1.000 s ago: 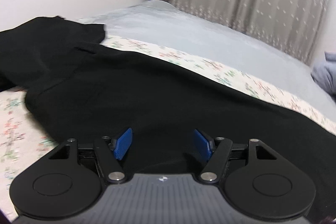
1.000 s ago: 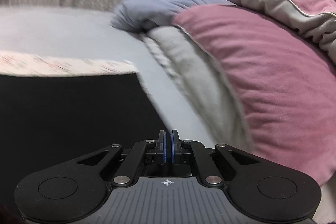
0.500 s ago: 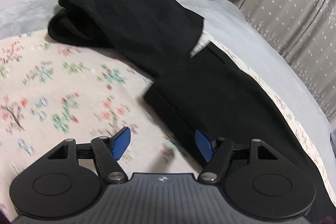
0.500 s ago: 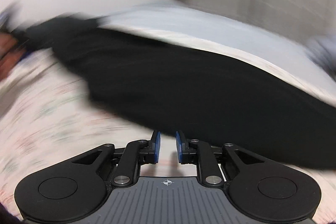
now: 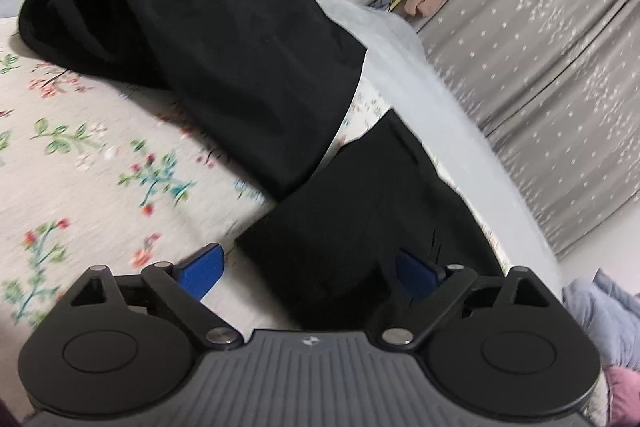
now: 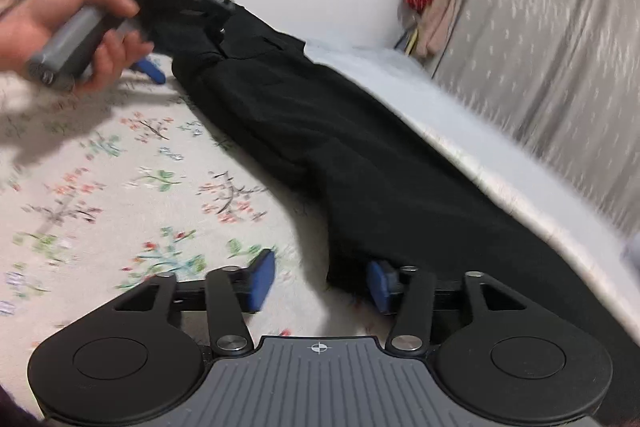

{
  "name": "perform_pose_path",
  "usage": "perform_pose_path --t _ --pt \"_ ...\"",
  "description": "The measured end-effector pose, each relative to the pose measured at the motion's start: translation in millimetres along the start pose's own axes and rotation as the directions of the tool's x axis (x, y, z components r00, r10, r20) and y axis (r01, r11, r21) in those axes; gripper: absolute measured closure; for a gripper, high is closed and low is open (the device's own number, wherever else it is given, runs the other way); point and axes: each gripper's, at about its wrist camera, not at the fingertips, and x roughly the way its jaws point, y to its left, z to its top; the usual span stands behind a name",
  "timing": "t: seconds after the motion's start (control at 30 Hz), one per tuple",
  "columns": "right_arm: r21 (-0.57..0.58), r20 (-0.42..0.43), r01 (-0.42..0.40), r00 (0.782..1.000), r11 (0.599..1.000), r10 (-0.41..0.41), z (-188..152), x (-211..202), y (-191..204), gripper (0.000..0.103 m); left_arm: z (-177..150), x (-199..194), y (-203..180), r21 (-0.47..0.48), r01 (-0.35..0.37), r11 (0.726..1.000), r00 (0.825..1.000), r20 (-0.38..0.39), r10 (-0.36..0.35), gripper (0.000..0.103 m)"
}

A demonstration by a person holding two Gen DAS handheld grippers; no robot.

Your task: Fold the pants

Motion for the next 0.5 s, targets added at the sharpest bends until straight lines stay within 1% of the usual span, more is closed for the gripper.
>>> perform_pose_path --t 0.03,0.07,0.1,0.13,0.17,0.2,0.23,0.27,0.3,0.37,0.4,0.47,0.5 --pt "-0.023 0.002 0.041 0.999 0.999 -0.041 1 3 3 0.051 1 0 0 0.001 -0.003 1.000 1.000 0.012 0.003 0.012" --pt "-0.034 0.004 0.070 0.998 0.997 -0.070 2 5 4 0.051 0 0 -1 0.011 -0.010 1.000 1.000 0.022 0.010 0.028" --pt "-0.028 0.009 0.072 0.997 0.997 -0.072 2 6 2 0.051 1 1 -2 0.034 -0.024 0.999 0.999 0.023 0.023 0.034" --pt "-0.020 0.010 0.055 0.998 0.998 -0.055 2 8 2 0.051 0 0 -2 0.046 -0.016 0.999 1.000 0.023 0.015 0.050" --pt "-0.019 0.009 0.039 0.999 0.999 -0.039 3 11 0 0.052 2 -2 -1 0.048 -0.005 0.999 1.000 0.024 0.004 0.058" --pt "-0.027 0.006 0.022 1.000 0.999 -0.022 3 14 0 0.057 3 -3 0 0.048 -0.012 0.999 0.999 0.030 0.010 0.061" --pt "-0.031 0.003 0.001 1.000 1.000 -0.001 4 15 -1 0.082 6 -2 0 0.055 -0.016 0.998 0.999 0.036 0.014 0.067" --pt "-0.022 0.003 -0.015 1.000 1.000 0.015 5 15 -3 0.097 9 -4 -1 0.066 -0.024 0.998 0.999 0.046 0.021 0.072" --pt "-0.001 0.002 -0.025 1.000 1.000 0.025 7 13 -7 0.097 11 -9 -2 0.077 -0.031 0.997 0.998 0.062 0.026 0.074" --pt "0.037 0.057 -0.048 0.997 0.998 0.046 10 -3 -15 0.097 16 -15 -3 0.101 -0.020 0.995 0.996 0.093 0.011 0.079" --pt "0.049 0.077 -0.050 0.996 0.998 0.046 13 -12 -19 0.098 19 -16 -2 0.115 -0.018 0.993 0.995 0.099 0.007 0.080" --pt "0.057 0.077 -0.067 0.995 0.996 0.063 17 -21 -25 0.098 19 -14 2 0.108 -0.021 0.994 0.996 0.089 0.011 0.081" --pt "0.053 0.053 -0.089 0.995 0.995 0.086 17 -18 -25 0.099 17 -12 4 0.107 -0.031 0.994 0.996 0.082 0.022 0.081"
